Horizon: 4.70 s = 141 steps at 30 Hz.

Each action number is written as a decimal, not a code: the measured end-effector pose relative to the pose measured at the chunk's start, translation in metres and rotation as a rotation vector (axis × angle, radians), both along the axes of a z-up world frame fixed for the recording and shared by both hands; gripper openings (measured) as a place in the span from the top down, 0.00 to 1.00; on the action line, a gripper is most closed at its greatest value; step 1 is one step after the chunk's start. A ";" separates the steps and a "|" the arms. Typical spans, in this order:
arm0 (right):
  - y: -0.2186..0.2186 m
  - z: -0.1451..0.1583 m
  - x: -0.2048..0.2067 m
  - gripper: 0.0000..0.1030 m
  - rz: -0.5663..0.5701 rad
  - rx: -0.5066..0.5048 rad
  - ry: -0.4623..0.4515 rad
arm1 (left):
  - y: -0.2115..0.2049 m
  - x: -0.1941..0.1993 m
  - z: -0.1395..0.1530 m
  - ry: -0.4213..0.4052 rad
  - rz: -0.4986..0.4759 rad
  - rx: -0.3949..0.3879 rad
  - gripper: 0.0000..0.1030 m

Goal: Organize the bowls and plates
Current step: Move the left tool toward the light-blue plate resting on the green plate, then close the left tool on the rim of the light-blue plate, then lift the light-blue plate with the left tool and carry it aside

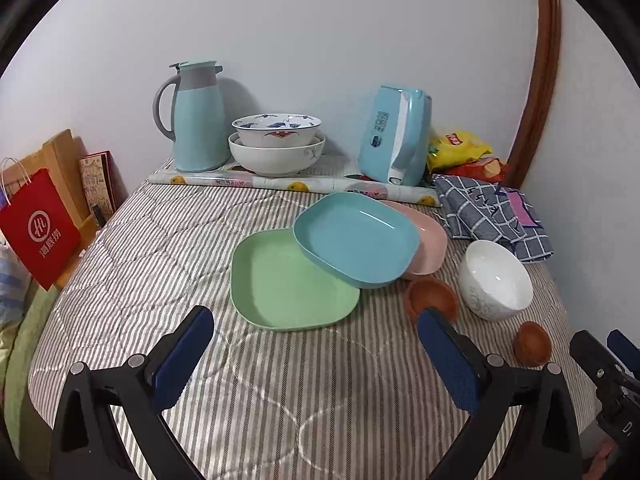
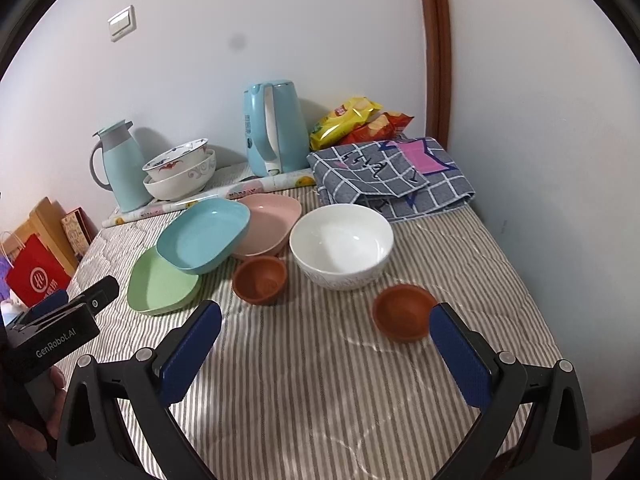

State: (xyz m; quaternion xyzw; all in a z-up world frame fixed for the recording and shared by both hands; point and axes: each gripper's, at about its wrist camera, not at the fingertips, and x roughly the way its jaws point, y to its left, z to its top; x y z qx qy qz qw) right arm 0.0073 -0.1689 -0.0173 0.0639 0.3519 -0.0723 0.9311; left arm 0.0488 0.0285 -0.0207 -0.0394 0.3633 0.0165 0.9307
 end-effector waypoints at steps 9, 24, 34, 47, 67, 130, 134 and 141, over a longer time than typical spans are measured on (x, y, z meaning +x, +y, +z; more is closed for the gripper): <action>0.008 0.003 0.036 0.05 0.030 -0.027 0.021 | 0.011 0.029 0.002 0.010 0.022 0.003 0.04; 0.029 -0.004 0.107 0.17 0.110 -0.060 0.066 | 0.031 0.086 -0.016 0.064 0.040 -0.039 0.18; 0.041 -0.021 0.155 0.37 0.169 -0.019 0.127 | 0.041 0.122 -0.031 0.111 0.056 -0.063 0.28; 0.060 -0.045 0.193 0.43 0.210 0.024 0.210 | 0.039 0.166 -0.051 0.145 0.010 -0.082 0.37; 0.076 -0.078 0.212 0.59 0.205 0.042 0.365 | 0.028 0.214 -0.077 0.208 -0.075 -0.128 0.63; 0.142 -0.080 0.196 0.95 0.318 -0.005 0.248 | 0.100 0.117 -0.072 0.170 0.055 -0.209 0.92; 0.146 -0.088 0.200 0.95 0.323 -0.022 0.260 | 0.102 0.119 -0.081 0.190 0.059 -0.215 0.92; 0.144 -0.099 0.209 0.95 0.322 -0.027 0.284 | 0.100 0.121 -0.091 0.222 0.060 -0.212 0.92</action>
